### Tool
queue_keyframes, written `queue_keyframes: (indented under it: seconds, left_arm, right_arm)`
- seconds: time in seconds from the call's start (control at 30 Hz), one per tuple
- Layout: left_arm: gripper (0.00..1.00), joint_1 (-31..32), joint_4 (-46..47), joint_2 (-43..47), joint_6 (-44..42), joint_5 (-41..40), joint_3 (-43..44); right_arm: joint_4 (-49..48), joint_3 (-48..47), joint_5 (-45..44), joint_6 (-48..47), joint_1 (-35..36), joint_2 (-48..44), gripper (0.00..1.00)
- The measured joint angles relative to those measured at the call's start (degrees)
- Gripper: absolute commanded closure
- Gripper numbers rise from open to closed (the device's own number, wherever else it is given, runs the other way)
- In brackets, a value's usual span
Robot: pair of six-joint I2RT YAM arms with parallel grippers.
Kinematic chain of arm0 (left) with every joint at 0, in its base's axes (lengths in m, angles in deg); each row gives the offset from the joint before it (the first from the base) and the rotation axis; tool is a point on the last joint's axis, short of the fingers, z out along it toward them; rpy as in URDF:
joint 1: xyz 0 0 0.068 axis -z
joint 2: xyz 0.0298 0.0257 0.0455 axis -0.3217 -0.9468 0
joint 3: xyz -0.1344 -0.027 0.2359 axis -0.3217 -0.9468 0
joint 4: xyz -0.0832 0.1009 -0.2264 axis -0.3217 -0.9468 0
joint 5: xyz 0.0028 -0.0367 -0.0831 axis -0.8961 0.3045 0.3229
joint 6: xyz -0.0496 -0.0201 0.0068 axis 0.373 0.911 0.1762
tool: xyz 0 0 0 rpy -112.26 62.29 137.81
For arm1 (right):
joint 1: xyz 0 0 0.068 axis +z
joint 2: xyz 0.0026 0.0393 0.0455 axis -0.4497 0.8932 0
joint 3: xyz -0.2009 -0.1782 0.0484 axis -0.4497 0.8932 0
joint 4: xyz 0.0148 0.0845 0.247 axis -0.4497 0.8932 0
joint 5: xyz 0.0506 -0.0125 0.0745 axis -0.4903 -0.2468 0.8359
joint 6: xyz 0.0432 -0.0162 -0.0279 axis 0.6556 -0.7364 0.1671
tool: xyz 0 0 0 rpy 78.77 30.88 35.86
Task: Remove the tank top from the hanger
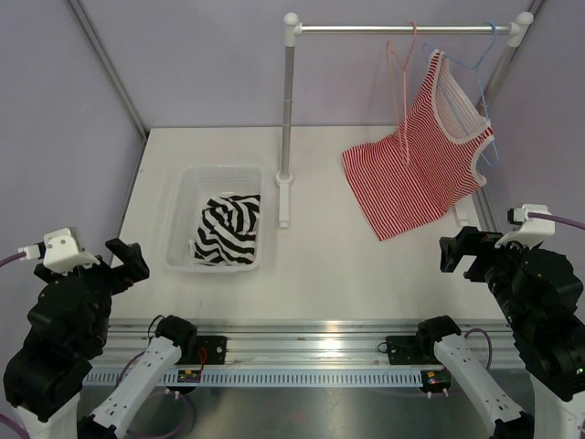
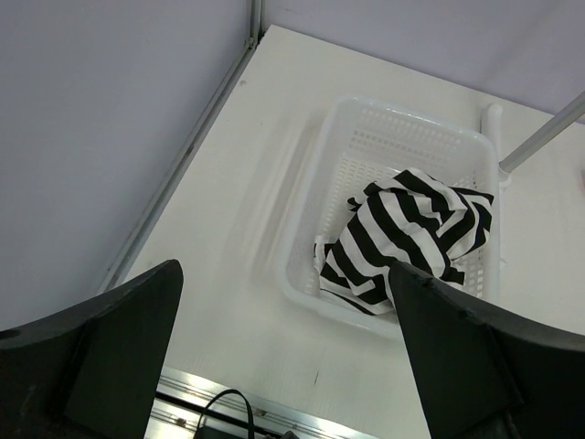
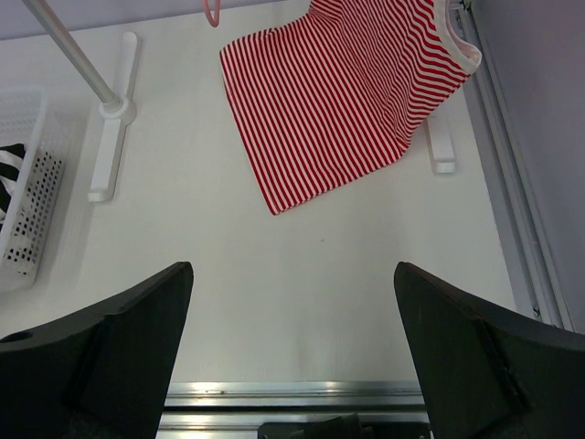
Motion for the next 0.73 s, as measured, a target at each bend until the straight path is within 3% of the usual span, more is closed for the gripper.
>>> queue_keyframes:
  seconds: [0.73]
  left_arm:
    - [0.01, 0.0, 4.5, 0.1, 0.0, 2.2, -7.0]
  right_arm:
    - [-0.7, 2.6, -3.2, 1.2, 0.0, 0.0, 0.01]
